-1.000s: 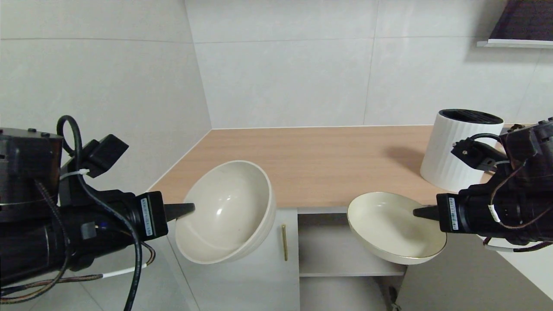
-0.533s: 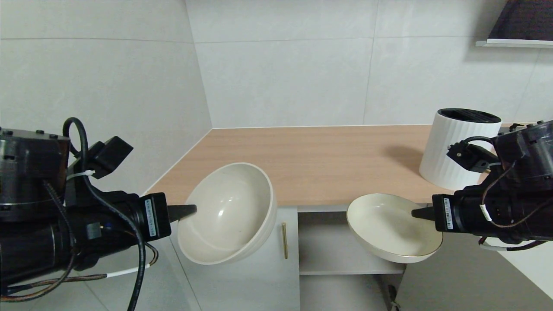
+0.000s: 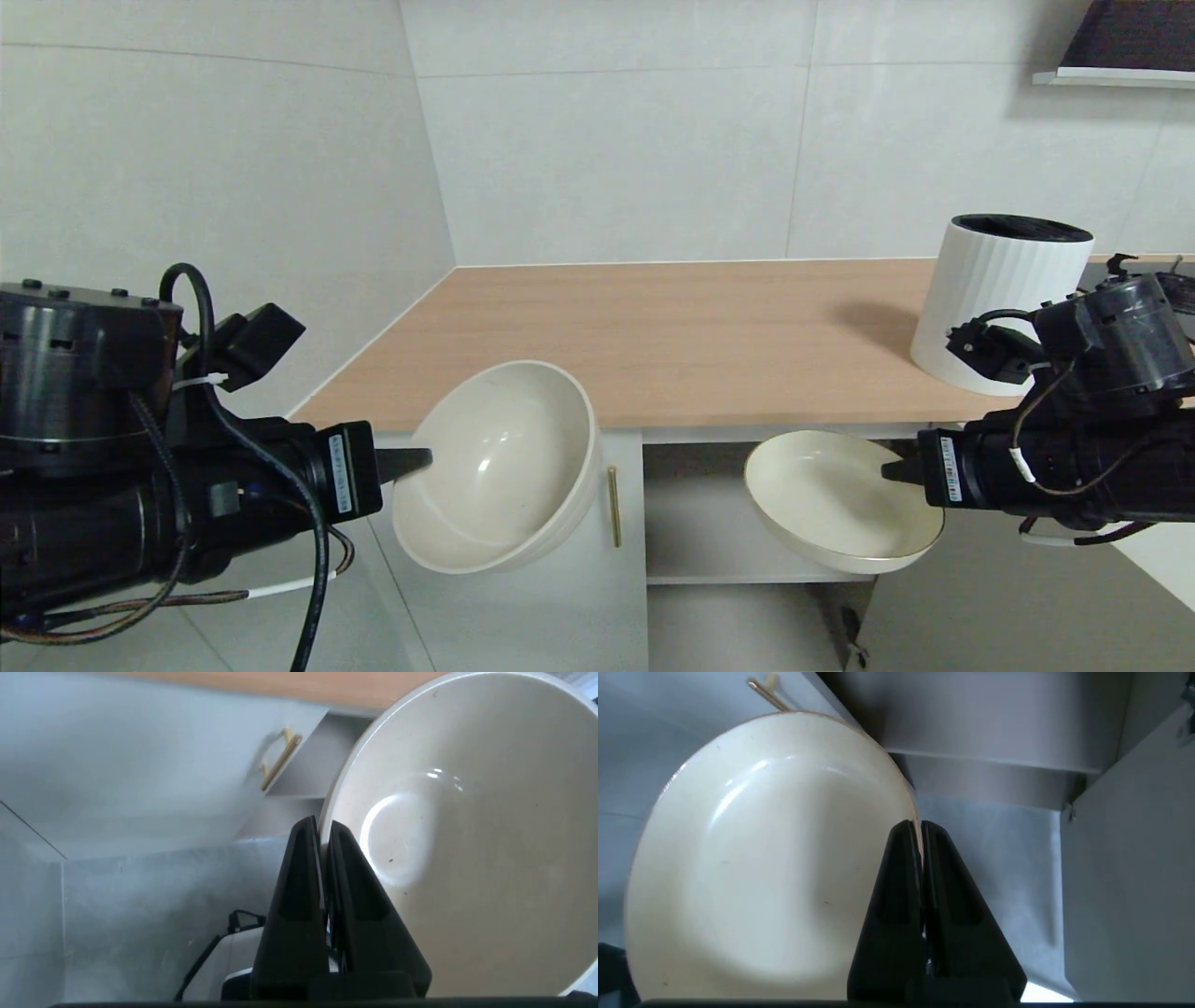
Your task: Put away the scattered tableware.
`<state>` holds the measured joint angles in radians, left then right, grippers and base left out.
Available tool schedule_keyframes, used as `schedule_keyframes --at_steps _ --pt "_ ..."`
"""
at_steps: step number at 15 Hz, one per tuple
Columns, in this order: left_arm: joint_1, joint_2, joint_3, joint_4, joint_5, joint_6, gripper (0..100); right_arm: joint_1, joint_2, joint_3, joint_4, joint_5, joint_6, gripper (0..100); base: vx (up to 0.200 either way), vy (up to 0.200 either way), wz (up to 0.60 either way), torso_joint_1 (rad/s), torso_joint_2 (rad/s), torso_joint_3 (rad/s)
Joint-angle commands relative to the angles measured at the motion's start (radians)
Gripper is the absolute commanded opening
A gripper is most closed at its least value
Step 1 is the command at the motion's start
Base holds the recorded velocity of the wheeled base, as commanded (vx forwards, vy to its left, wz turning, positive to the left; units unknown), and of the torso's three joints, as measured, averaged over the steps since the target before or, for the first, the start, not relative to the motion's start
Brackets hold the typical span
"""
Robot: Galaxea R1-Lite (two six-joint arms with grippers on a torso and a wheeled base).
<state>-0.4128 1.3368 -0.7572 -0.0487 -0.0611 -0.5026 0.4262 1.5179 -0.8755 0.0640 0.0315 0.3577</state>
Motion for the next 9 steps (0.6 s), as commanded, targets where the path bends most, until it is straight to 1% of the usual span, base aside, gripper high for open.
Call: schedule_keyframes --at_steps 1,9 --pt "0.0 0.005 -0.001 0.0 0.0 -0.001 0 0.0 0.008 0.001 0.0 0.001 0.0 0 0.0 0.0 0.0 -0.198 0.47 0.266" --pt "0.0 0.012 -0.001 0.0 0.0 -0.001 0 0.0 0.036 0.001 0.0 0.001 0.0 0 0.0 0.0 0.0 -0.185 0.47 0.285"
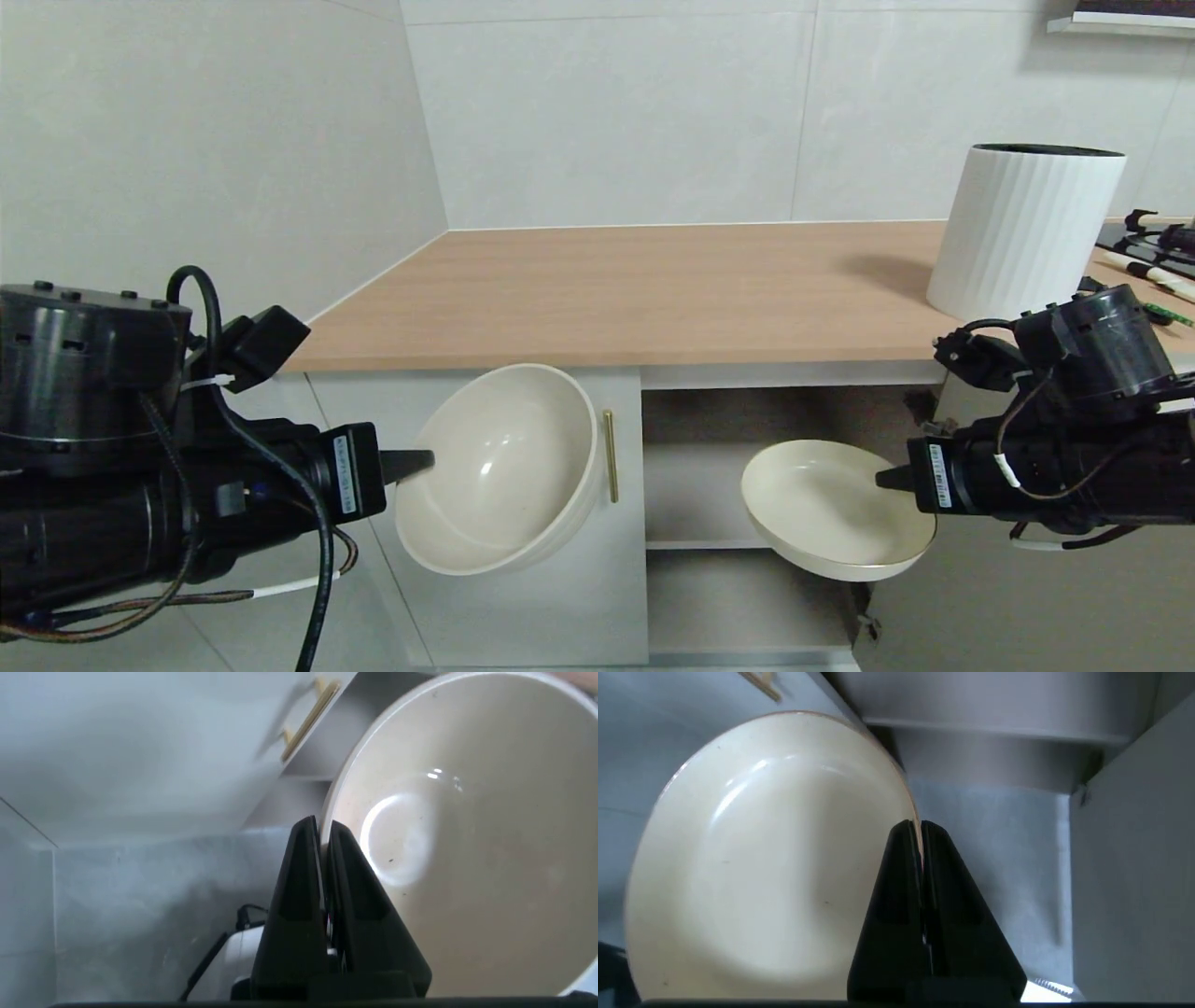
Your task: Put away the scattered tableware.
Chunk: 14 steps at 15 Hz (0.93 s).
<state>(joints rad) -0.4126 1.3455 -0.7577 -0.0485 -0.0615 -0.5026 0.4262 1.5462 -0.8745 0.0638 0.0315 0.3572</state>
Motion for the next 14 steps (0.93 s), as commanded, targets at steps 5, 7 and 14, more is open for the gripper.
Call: schedule_keyframes --at_steps 5,7,14 --pt "0.0 0.007 0.0 -0.001 0.0 -0.001 0 0.0 0.028 0.0 0.001 -0.001 0.0 0 0.0 0.0 0.0 -0.15 0.46 0.305" --pt "0.0 0.007 0.0 -0.001 0.0 -0.001 0 0.0 0.035 -0.001 0.001 -0.001 0.0 0 0.0 0.0 0.0 -0.115 0.42 0.295" --pt "0.0 0.017 0.0 -0.001 0.0 -0.001 0 0.0 0.071 -0.001 -0.016 -0.001 0.0 0 0.0 0.0 0.0 -0.016 0.06 0.043"
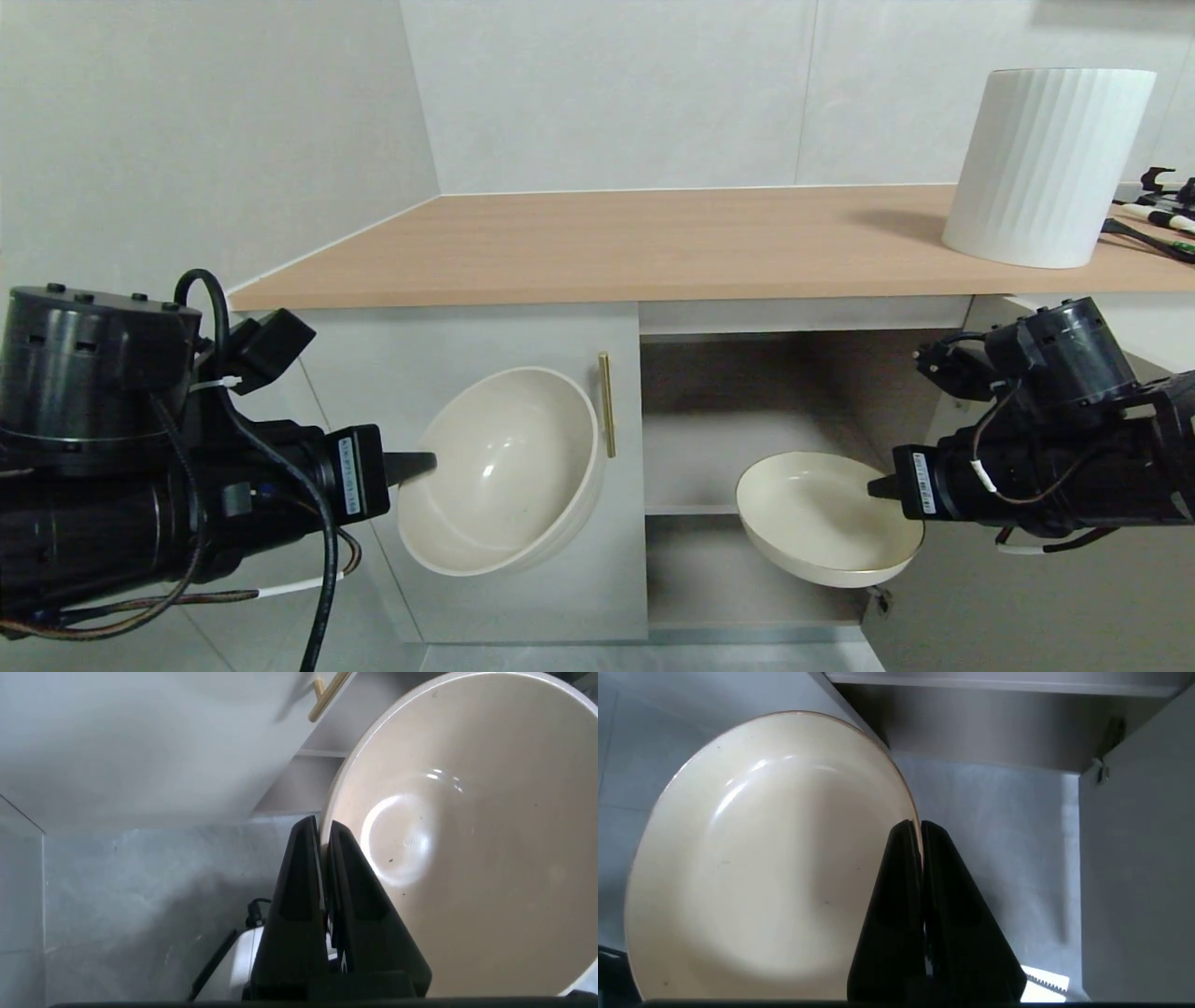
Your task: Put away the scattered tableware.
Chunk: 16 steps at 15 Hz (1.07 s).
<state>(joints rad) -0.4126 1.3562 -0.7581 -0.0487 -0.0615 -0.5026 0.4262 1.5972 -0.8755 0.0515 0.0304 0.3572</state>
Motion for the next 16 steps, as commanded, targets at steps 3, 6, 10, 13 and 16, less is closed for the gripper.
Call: schedule_keyframes --at_steps 3,6,10,13,16 --pt "0.0 0.011 0.0 0.0 0.0 -0.001 0 0.0 0.147 0.0 -0.082 -0.003 0.002 0 0.0 0.0 0.0 0.0 0.0 0.0" --pt "0.0 0.021 0.0 0.0 0.0 -0.002 0 0.0 0.385 -0.034 -0.262 -0.096 0.009 0 0.0 0.0 0.0 0.0 0.0 0.0" --pt "0.0 0.026 0.0 0.0 0.0 -0.004 0 -0.04 0.641 -0.184 -0.381 -0.191 0.008 0 0.0 0.0 0.0 0.0 0.0 0.0" --pt "0.0 0.04 0.0 0.0 0.002 -0.004 0 -0.061 0.78 -0.327 -0.381 -0.233 0.008 0 0.0 0.0 0.0 0.0 0.0 0.0" --pt "0.0 0.04 0.0 0.0 0.002 -0.004 0 -0.076 0.868 -0.434 -0.383 -0.27 0.019 0 0.0 0.0 0.0 0.0 0.0 0.0"
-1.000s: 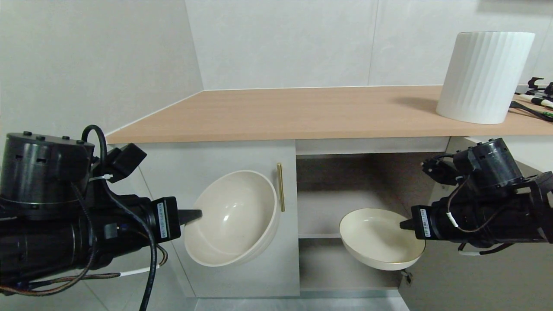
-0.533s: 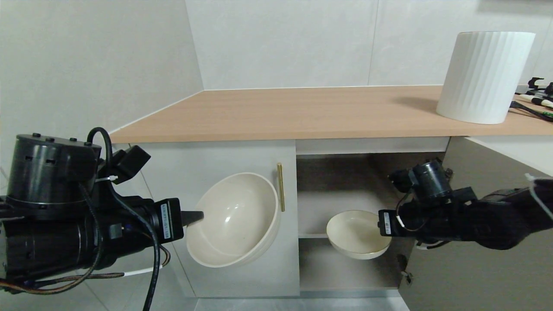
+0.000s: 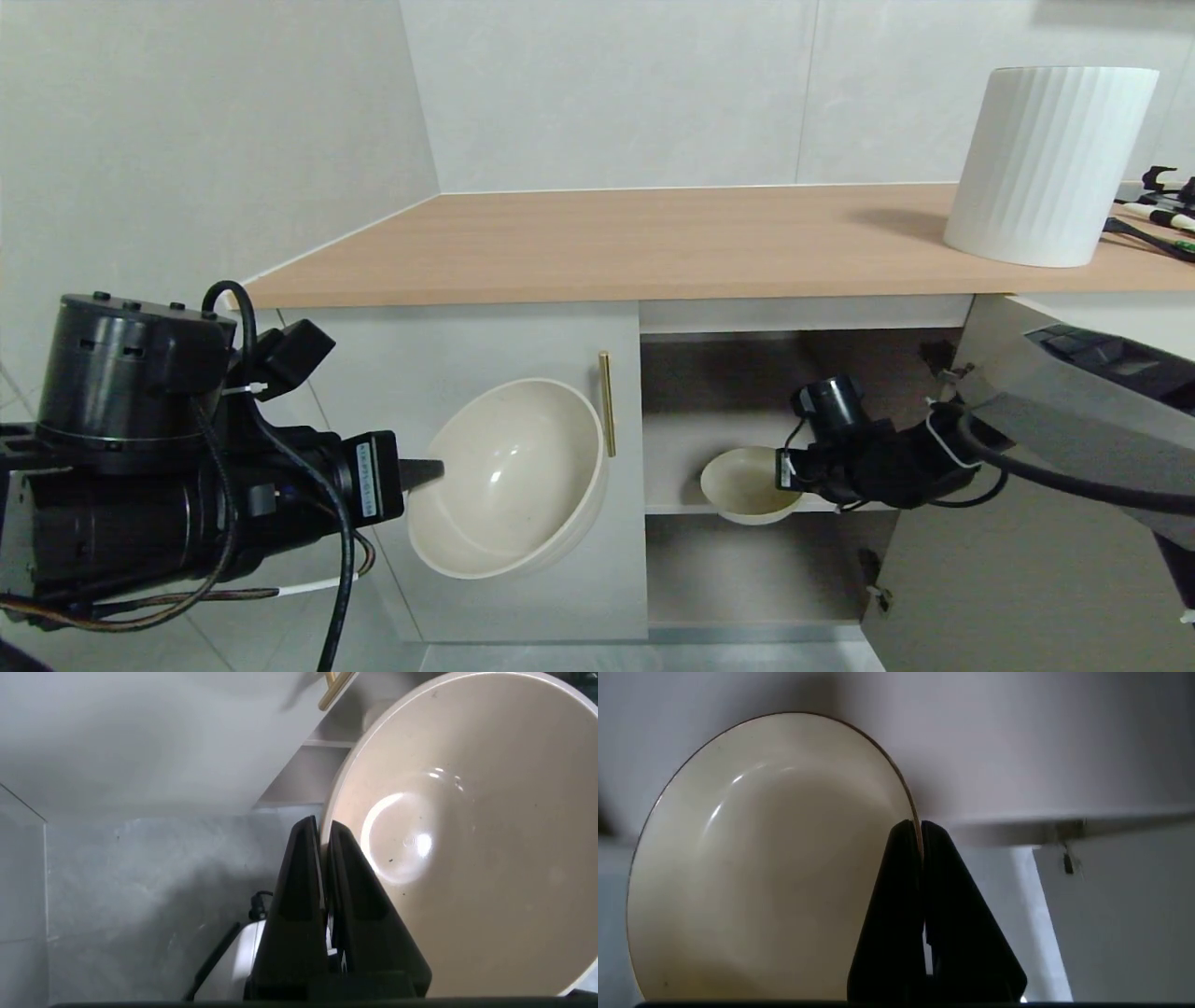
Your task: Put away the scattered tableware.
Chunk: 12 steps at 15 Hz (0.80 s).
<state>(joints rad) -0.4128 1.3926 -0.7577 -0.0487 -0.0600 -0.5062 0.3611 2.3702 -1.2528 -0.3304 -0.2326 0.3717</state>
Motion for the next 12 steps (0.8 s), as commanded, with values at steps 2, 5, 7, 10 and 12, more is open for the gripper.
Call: schedule_keyframes --at_steps 2,5,7,10,12 --pt "0.0 0.003 0.0 0.0 0.0 0.0 0 -0.016 0.149 -0.123 -0.001 -0.065 0.032 0 0.0 0.0 0.0 0.0 0.0 0.0" --pt "0.0 0.005 0.0 0.0 0.0 0.0 0 -0.039 0.199 -0.189 -0.001 -0.111 0.036 0 0.0 0.0 0.0 0.0 0.0 0.0" --pt "0.0 0.013 0.0 0.0 0.0 0.0 0 -0.067 0.233 -0.241 -0.001 -0.122 0.039 0 0.0 0.0 0.0 0.0 0.0 0.0" --pt "0.0 0.013 0.0 0.0 0.0 0.0 0 -0.073 0.293 -0.32 -0.001 -0.185 0.039 0 0.0 0.0 0.0 0.0 0.0 0.0" --pt "0.0 0.014 0.0 0.0 0.0 0.0 0 -0.073 0.31 -0.353 -0.001 -0.2 0.056 0 0.0 0.0 0.0 0.0 0.0 0.0"
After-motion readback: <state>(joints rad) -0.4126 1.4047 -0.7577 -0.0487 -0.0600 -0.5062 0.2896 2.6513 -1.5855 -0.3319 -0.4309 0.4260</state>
